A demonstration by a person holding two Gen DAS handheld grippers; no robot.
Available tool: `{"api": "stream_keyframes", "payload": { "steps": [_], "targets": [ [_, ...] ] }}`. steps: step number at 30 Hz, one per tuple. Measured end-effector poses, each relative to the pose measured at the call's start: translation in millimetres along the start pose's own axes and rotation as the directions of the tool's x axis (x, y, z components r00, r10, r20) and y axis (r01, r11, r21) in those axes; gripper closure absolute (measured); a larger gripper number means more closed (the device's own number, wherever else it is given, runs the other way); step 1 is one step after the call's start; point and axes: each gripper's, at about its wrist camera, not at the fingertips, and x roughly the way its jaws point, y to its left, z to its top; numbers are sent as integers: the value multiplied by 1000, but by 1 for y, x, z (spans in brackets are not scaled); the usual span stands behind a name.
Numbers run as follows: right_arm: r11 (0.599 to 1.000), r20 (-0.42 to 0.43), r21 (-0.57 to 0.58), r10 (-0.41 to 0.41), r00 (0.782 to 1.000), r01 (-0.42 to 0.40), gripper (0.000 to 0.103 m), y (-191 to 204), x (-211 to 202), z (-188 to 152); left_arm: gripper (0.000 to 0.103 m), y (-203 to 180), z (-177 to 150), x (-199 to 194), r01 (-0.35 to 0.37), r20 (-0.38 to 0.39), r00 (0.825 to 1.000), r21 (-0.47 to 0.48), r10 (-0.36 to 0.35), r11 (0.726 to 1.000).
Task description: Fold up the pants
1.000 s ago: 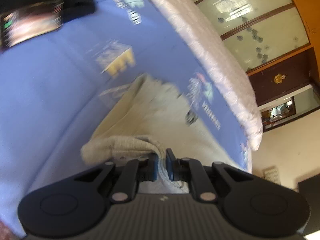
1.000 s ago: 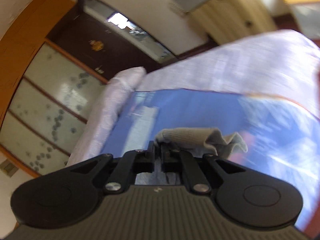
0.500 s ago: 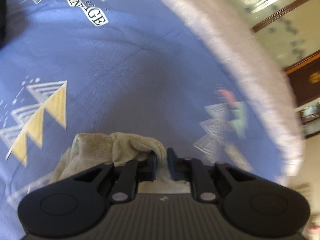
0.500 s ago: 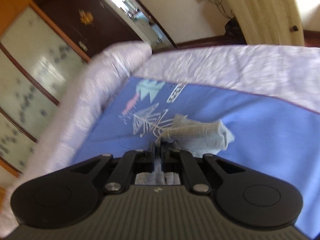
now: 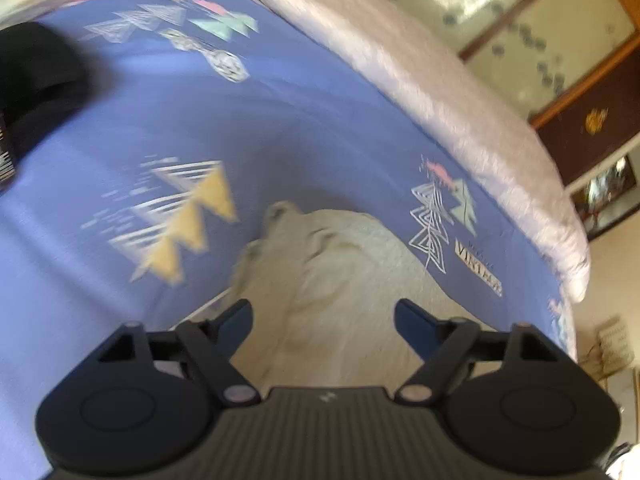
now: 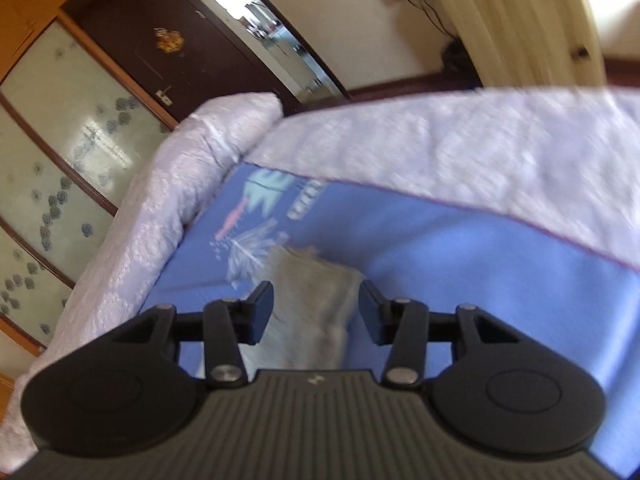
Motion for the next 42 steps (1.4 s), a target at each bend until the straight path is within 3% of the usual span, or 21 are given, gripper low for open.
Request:
{"api": "stream_keyframes", "payload": {
  "steps": [2, 6, 11, 15, 18, 19, 20, 21, 22, 24, 28, 31, 34, 38, 42],
  "targets": [
    [999, -34, 34, 14, 999, -13, 52, -11, -2, -9, 13, 19, -14, -20, 4, 31, 1000, -75, -1, 997],
    [998, -84, 57, 24, 996, -19, 52, -8, 10, -24, 13, 32, -50, -18, -15, -43, 999, -138, 9, 990],
    [997, -100, 69, 33, 994, -26, 52, 3, 32, -35, 12, 19, -82, 23, 44, -108, 992, -156, -61, 987],
    [995, -102, 83, 58, 993, -50, 51, 11, 47, -36, 10, 10, -85, 63, 94, -144, 982, -214, -126, 972],
    [993, -111, 97, 81, 990, -70, 51, 14, 57, -36, 8, 0, -87, 90, 89, -126, 985, -208, -117, 974],
    [994, -112, 88, 75, 991, -65, 53, 18, 62, -37, 16, -5, -86, 92, 90, -97, 989, -191, -109, 978],
    [996, -111, 68, 58, 992, -51, 64, 22, 64, -37, 54, -9, -84, 93, 73, -89, 992, -177, -90, 981],
    [999, -112, 42, 23, 993, -19, 89, 26, 65, -38, 78, -11, -81, 99, 57, -114, 990, -176, -78, 983],
    [1000, -119, 21, -16, 993, 19, 94, 29, 67, -37, 96, -8, -77, 106, 50, -160, 984, -205, -84, 977],
    [998, -103, 48, -30, 994, 35, 95, 29, 59, -31, 97, 0, -70, 106, 50, -183, 978, -273, -103, 961],
    [999, -47, 54, 1, 999, 1, 96, 45, 17, -7, 97, -3, -43, 58, 131, -110, 980, -265, -165, 955],
    [999, -62, 0, -32, 998, 32, 96, 63, -21, 5, 97, -9, -27, 22, 90, -123, 985, -237, -122, 967],
    [999, -68, -28, -29, 997, 27, 96, 64, -70, 15, 97, -4, -24, -12, 104, -117, 984, -222, -132, 970],
    [998, -66, -68, -7, 998, 3, 96, 35, -138, -1, 96, 14, -57, -37, 55, -155, 985, -140, -76, 989],
    [1000, -95, -20, -19, 995, 17, 95, -38, -191, -42, 95, 57, -113, -31, -6, -252, 967, -179, -40, 984]
  ]
}}
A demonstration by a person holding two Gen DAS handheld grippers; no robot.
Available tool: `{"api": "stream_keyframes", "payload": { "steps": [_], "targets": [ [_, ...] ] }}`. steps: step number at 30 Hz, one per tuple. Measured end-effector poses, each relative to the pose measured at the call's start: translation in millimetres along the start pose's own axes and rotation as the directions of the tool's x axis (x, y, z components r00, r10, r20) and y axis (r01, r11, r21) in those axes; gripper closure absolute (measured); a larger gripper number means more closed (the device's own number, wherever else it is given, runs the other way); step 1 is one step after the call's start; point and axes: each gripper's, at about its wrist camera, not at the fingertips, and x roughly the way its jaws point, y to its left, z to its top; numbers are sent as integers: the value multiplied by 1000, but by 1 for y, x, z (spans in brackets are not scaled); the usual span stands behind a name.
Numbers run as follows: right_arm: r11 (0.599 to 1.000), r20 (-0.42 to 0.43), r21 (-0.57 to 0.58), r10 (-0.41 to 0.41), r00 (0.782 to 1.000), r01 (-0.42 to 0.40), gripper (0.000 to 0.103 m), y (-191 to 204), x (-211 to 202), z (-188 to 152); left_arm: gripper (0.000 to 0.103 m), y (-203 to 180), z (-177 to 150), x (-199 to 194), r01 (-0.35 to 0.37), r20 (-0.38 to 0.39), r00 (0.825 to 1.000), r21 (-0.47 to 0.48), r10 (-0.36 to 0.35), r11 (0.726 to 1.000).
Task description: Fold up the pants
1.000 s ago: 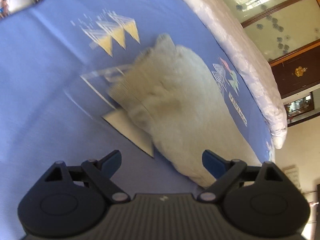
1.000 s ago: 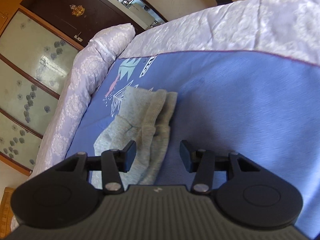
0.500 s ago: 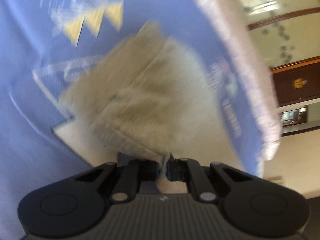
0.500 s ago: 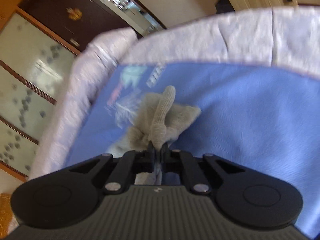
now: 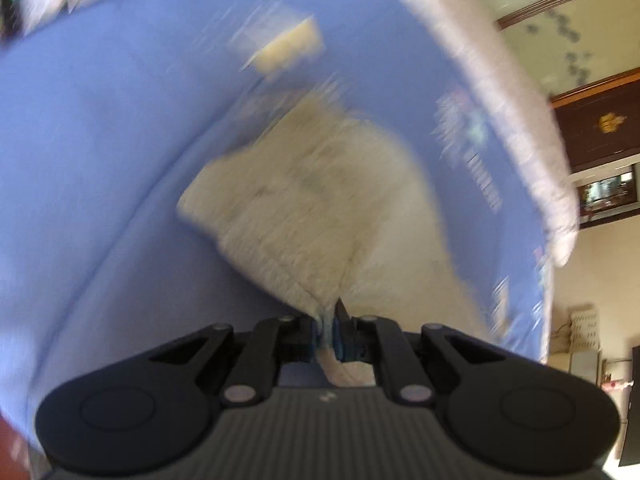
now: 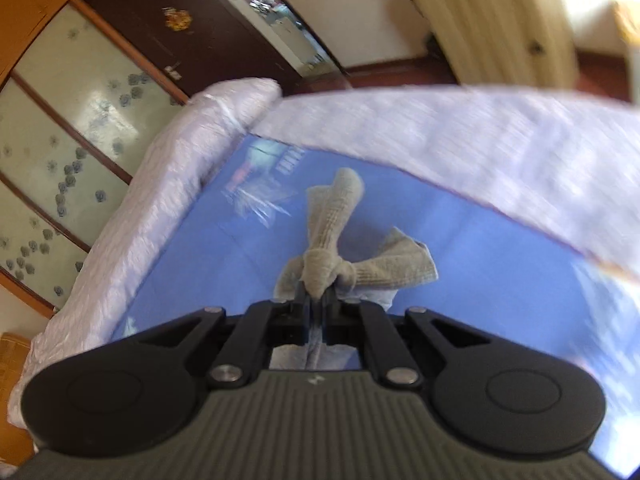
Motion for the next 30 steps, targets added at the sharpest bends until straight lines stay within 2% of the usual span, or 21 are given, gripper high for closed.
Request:
{"api": "stream_keyframes", "payload": {
  "steps": [2, 3, 4, 5, 6, 8, 10, 12, 13, 14, 16, 18, 20, 22, 24, 25, 26, 27, 28, 29, 30],
  "targets": [
    [998, -33, 47, -37, 999, 39, 94, -42, -9, -23, 86, 24, -17, 11, -68, -40, 997, -26, 66, 997],
    [995, -54, 72, -69, 996, 73, 93, -60, -11, -33, 87, 34, -23, 13, -67, -40, 997, -38, 66, 997],
    [990, -84, 94, -95, 992, 103, 92, -74, -10, -42, 84, 41, -25, 7, -26, -34, 999, -68, 24, 997],
    [984, -98, 134, -101, 990, 114, 77, -86, -13, -51, 79, 46, -25, -1, -12, -30, 1000, -95, 9, 995],
    [978, -71, 181, -89, 994, 100, 75, -94, -21, -57, 77, 47, -25, -12, -18, 6, 1000, -94, 18, 995],
    [971, -9, 224, -85, 996, 85, 71, -99, -39, -66, 66, 43, -22, -38, -31, 108, 993, -44, 36, 999],
    [971, 56, 209, -133, 990, 119, 69, -96, -56, -73, 58, 36, -10, -59, -32, 180, 983, -8, 33, 999],
    [974, 75, 180, -153, 985, 137, 69, -88, -64, -82, 46, 21, 6, -69, -66, 239, 970, 53, 51, 996],
    [980, 71, 161, -134, 988, 121, 69, -84, -66, -86, 33, 9, 15, -70, -106, 276, 958, 104, 74, 989],
    [985, 68, 137, -116, 991, 105, 69, -77, -69, -91, 15, -3, 24, -67, -145, 312, 946, 167, 87, 975],
    [993, 69, 71, -103, 992, 98, 69, -62, -71, -101, 6, -20, 43, -52, -188, 360, 929, 270, 82, 944],
    [995, 59, 6, -98, 993, 98, 69, -46, -69, -107, 6, -26, 66, -33, -197, 352, 933, 329, 74, 924],
    [995, 36, -36, -95, 995, 96, 69, -32, -64, -112, 1, -27, 93, 0, -136, 277, 960, 379, 28, 915],
    [993, 17, -49, -104, 994, 105, 69, -24, -60, -116, 0, -24, 108, 36, -104, 198, 980, 392, 26, 914],
    [993, 2, -51, -108, 994, 108, 69, -22, -57, -119, 9, -17, 107, 67, -77, 114, 993, 342, 40, 937],
    [992, -5, -59, -112, 994, 112, 69, -20, -55, -121, 14, -22, 97, 70, -115, 177, 983, 358, 53, 927],
    [990, -13, -72, -122, 992, 121, 69, -16, -53, -123, 45, -31, 85, 69, -117, 191, 981, 408, 40, 906],
    [987, -18, -88, -134, 991, 132, 69, -12, -53, -127, 53, -39, 75, 70, -106, 177, 984, 455, 26, 884],
    [984, -22, -104, -146, 989, 143, 69, -10, -51, -128, 58, -47, 64, 68, -133, 193, 980, 490, 41, 862],
    [982, -24, -113, -156, 987, 153, 69, -7, -46, -130, 62, -55, 54, 63, -202, 246, 966, 517, 81, 832],
    [980, -29, -119, -164, 986, 159, 69, -4, -45, -131, 63, -64, 43, 57, -309, 335, 933, 551, 134, 775]
  ]
}}
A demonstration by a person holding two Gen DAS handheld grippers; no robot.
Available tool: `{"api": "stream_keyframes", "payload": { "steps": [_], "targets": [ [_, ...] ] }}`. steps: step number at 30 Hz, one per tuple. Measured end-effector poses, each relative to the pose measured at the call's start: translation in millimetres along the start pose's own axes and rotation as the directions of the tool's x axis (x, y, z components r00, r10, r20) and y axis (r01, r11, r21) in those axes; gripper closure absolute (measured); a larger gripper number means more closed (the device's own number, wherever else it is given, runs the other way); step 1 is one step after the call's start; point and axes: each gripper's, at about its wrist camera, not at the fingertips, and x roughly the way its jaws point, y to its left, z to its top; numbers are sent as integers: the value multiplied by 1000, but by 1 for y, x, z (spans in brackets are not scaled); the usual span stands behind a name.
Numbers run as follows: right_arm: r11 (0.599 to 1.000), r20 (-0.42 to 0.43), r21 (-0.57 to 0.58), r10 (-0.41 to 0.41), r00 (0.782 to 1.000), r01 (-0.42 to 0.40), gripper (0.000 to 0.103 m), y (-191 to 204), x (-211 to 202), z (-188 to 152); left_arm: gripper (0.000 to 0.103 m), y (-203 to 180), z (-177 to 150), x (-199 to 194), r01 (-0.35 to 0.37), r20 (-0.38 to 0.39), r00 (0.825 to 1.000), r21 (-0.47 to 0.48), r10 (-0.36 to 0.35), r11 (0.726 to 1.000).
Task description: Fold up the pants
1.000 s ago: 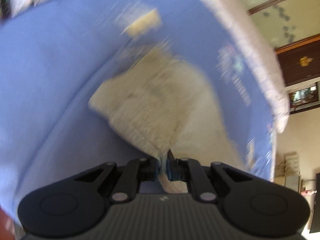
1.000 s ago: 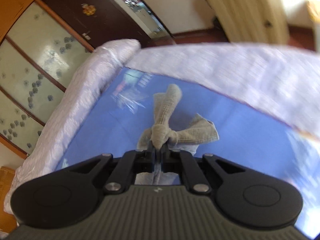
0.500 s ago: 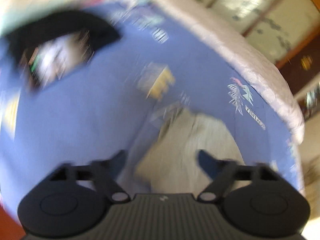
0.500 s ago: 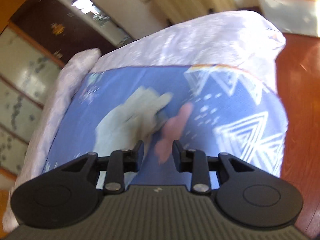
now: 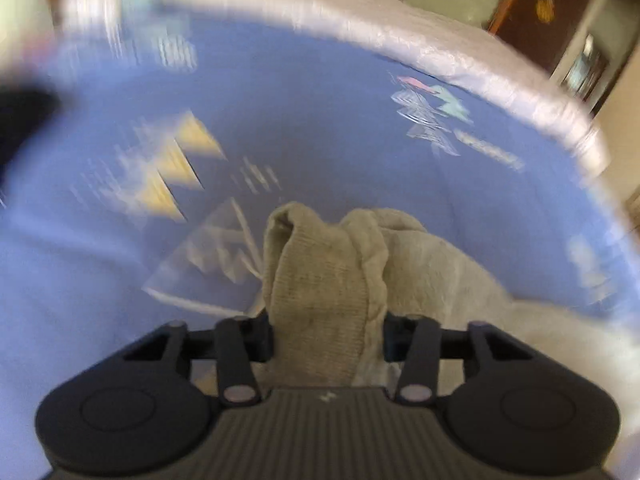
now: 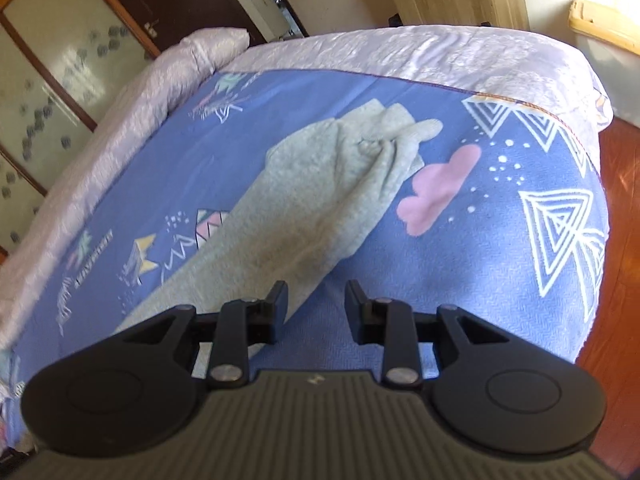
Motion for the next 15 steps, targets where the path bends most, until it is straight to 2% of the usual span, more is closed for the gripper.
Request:
{"api": "stream_keyframes", "payload": {
  "steps": [1, 2, 3, 4, 6, 8, 9, 11, 15],
  "targets": [
    [1000, -4, -1, -3, 1000, 3, 69, 1, 2, 1, 63, -9, -1, -12, -106, 63, 993, 69, 102, 992],
    [1000, -3, 1, -5, 1000, 5, 69, 3, 2, 1, 63, -12, -2, -21, -162, 108, 983, 97, 151, 982],
    [1000, -1, 3, -7, 1000, 7, 69, 3, 3, 1, 63, -11, -1, -25, -178, 126, 978, 78, 168, 981],
    [1000, 3, 5, -5, 1000, 5, 68, 4, 3, 1, 61, -8, -1, -19, -183, 116, 978, 69, 174, 981],
    [1000, -2, 7, -4, 1000, 4, 68, 4, 4, -2, 51, -3, -4, 15, -227, 10, 974, 83, 227, 970],
    [1000, -21, 23, 3, 1000, -3, 69, 0, 9, -5, 33, 1, -11, 17, -269, 18, 963, 42, 269, 962],
    [999, -23, 32, 13, 1000, -12, 68, -2, 7, -5, 32, 0, -9, 11, -265, 14, 964, 25, 264, 964],
    [999, -11, 39, 34, 999, -33, 68, -11, 1, -5, 24, 6, -9, -11, -214, 12, 977, -35, 214, 976],
    [998, 22, 50, 38, 999, -39, 68, -28, -9, 1, 18, 34, -17, -54, -223, 62, 970, -153, 235, 963]
  ]
}}
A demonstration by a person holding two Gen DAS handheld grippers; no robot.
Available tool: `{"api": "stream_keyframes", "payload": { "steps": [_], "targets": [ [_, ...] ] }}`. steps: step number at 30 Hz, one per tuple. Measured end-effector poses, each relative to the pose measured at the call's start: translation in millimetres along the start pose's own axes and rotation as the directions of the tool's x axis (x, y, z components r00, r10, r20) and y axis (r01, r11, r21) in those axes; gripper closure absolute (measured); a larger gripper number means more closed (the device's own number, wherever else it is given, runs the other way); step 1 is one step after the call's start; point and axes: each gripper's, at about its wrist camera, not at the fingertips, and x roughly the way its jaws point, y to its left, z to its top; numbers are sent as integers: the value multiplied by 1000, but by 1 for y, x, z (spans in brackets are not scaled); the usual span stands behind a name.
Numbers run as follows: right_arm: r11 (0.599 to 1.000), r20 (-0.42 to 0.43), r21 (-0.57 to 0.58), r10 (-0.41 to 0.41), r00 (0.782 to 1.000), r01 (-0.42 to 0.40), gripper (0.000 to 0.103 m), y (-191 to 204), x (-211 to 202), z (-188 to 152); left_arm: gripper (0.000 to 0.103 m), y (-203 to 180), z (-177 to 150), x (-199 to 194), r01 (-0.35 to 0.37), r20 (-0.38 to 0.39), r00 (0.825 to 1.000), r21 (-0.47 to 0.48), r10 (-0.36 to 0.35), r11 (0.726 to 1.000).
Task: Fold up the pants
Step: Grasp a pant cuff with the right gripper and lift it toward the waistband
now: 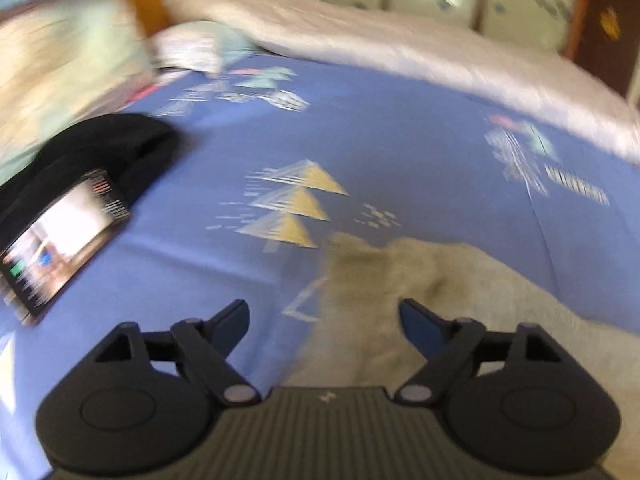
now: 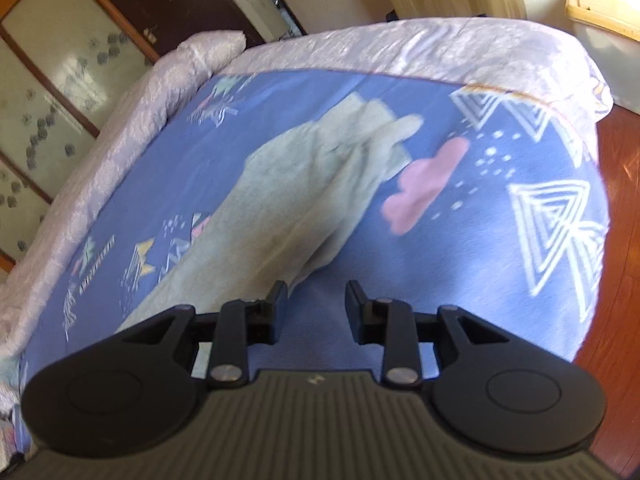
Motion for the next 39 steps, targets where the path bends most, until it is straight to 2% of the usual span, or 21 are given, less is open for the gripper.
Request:
{"api": "stream_keyframes", "payload": {
  "steps": [3, 5, 7, 11, 14, 17, 19, 21, 22, 24, 26, 29, 31, 33, 35, 37, 39],
  "targets": [
    [998, 47, 62, 21, 999, -24, 68, -17, -6, 11, 24, 22, -3, -22, 7, -5, 1000, -82, -7, 997],
    [994, 83, 97, 34, 996, -42, 66, -25, -8, 18, 25, 20, -10, -39, 48, -1, 999, -66, -49, 997],
    [990, 119, 129, 35, 992, -50, 58, -34, -7, 25, 25, 7, -17, -51, 104, 4, 995, -27, -104, 994],
    [972, 137, 216, 68, 988, -97, 54, -50, 5, 40, 24, -37, -35, -55, 256, -58, 966, 43, -253, 966],
    [948, 128, 287, 105, 986, -138, 54, -60, 21, 46, 24, -72, -49, -52, 337, -125, 937, 80, -326, 938],
    [915, 120, 361, 145, 982, -179, 54, -70, 37, 49, 25, -93, -59, -36, 328, -191, 933, 94, -306, 940],
    [893, 117, 397, 180, 977, -212, 54, -74, 47, 50, 29, -99, -65, -23, 288, -242, 935, 93, -258, 953],
    [884, 122, 407, 198, 973, -231, 56, -72, 53, 51, 30, -103, -73, -7, 216, -273, 946, 137, -173, 967],
    [885, 121, 399, 208, 971, -240, 58, -70, 56, 53, 30, -107, -74, -4, 192, -248, 958, 187, -143, 963],
    [918, 105, 348, 163, 981, -190, 90, -63, 60, 57, 27, -121, -79, -6, 135, -229, 971, 270, -73, 953],
    [950, 113, 290, 82, 990, -112, 90, -58, 60, 63, 21, -127, -79, -6, 101, -225, 974, 285, -36, 953],
    [956, 167, 285, 21, 986, -69, 91, -51, 50, 65, 22, -117, -70, -3, 127, -258, 964, 215, -69, 968],
    [971, 192, 233, 3, 981, -49, 92, -34, 40, 62, 22, -109, -63, -6, 156, -276, 955, 164, -106, 974],
    [989, 221, 133, 36, 975, -66, 92, -13, 26, 60, 21, -98, -59, -13, 205, -280, 945, 99, -170, 974],
    [993, 249, 16, 107, 963, -114, 92, 13, 5, 55, 20, -87, -53, -19, 262, -272, 931, 32, -244, 964],
    [980, 253, -124, 181, 950, -154, 92, 45, -10, 47, 20, -81, -54, -28, 317, -264, 913, -25, -312, 948],
    [947, 228, -251, 260, 938, -201, 92, 79, -21, 32, 20, -78, -54, -34, 370, -259, 890, -69, -374, 927]
  ]
}}
